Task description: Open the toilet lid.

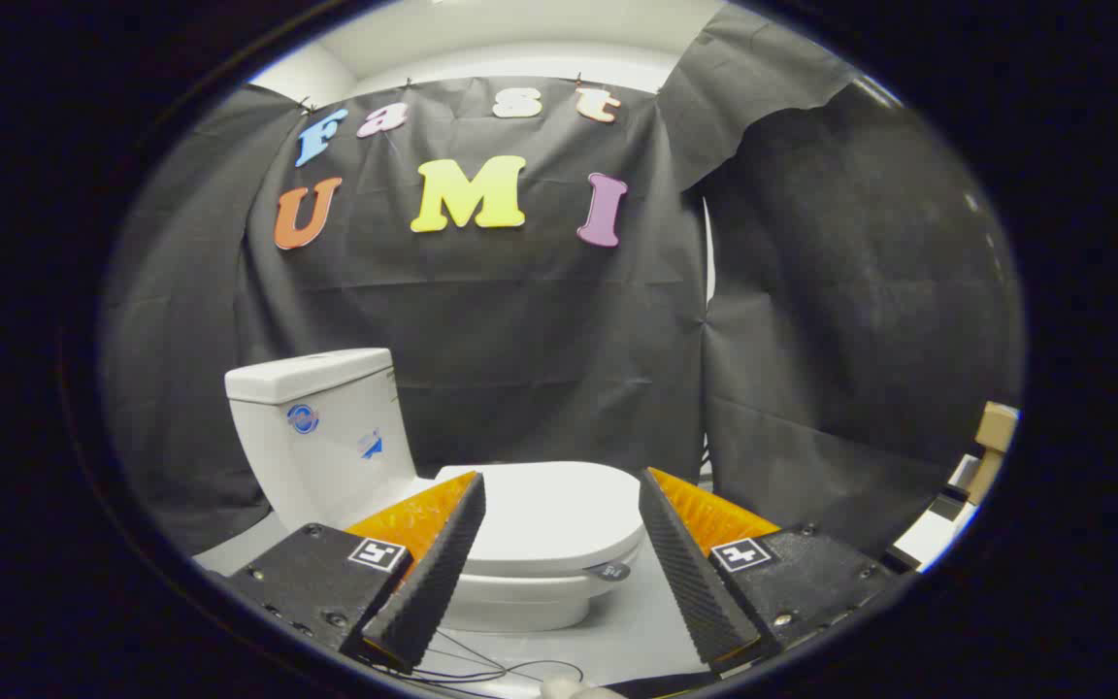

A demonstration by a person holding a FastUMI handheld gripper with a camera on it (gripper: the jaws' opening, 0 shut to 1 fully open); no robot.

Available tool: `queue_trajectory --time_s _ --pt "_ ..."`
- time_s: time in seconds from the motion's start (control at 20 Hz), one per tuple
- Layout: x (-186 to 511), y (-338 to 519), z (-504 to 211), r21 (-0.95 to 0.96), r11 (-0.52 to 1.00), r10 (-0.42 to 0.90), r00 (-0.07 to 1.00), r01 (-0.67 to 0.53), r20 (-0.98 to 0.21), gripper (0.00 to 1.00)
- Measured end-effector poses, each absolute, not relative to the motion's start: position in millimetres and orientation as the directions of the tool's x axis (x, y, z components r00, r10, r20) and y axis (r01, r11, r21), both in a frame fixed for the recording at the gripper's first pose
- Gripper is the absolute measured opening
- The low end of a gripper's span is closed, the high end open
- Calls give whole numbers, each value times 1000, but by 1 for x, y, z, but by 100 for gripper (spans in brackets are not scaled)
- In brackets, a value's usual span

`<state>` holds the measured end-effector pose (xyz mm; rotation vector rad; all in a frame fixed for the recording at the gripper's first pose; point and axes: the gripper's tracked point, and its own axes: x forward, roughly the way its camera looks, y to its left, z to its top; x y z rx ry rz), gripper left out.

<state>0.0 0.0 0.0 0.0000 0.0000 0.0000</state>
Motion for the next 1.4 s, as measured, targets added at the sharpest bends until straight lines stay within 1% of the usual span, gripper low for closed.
queue_trajectory --time_s 0.9,1.2,1.4 --pt "11 10 -2 -9 1000 28 999 -28 -17 99" --pt "36 14 6 -1 998 55 998 -55 -12 99" --pt "64 4 18 45 997 70 998 -70 -3 99"
